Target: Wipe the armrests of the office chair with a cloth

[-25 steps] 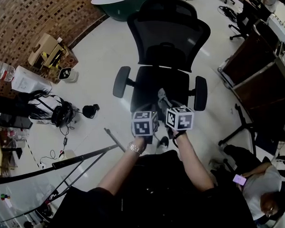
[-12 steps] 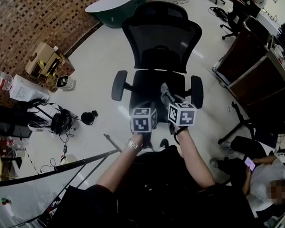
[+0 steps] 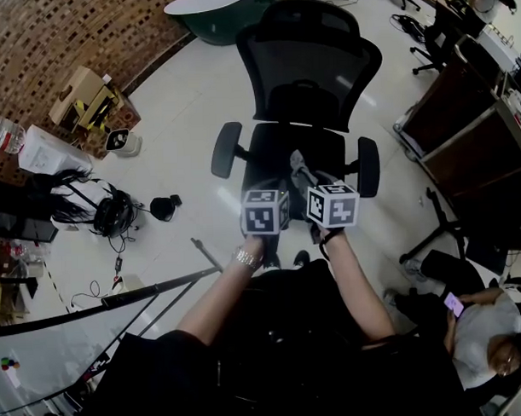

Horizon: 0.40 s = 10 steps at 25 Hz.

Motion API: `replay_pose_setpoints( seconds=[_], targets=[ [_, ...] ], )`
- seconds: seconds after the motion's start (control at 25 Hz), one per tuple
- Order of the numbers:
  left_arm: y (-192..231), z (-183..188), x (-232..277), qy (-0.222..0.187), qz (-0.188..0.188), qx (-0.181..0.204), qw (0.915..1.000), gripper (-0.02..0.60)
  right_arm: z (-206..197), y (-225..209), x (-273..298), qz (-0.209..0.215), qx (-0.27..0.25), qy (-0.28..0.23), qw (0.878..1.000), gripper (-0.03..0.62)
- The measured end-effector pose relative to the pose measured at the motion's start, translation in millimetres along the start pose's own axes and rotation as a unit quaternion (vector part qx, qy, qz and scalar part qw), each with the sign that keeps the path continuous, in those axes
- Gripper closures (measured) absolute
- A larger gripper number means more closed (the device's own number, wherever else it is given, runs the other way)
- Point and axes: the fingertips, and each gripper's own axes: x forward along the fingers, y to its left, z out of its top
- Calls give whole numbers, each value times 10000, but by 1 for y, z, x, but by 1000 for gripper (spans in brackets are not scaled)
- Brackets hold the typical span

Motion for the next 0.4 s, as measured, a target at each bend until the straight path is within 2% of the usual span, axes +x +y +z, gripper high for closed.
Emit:
replay_pose_setpoints(
  seconds=[0.4],
  targets=[
    [24, 17, 1, -189, 56, -88, 9998, 575, 10, 16, 16, 144, -159, 38, 9998, 526]
  ],
)
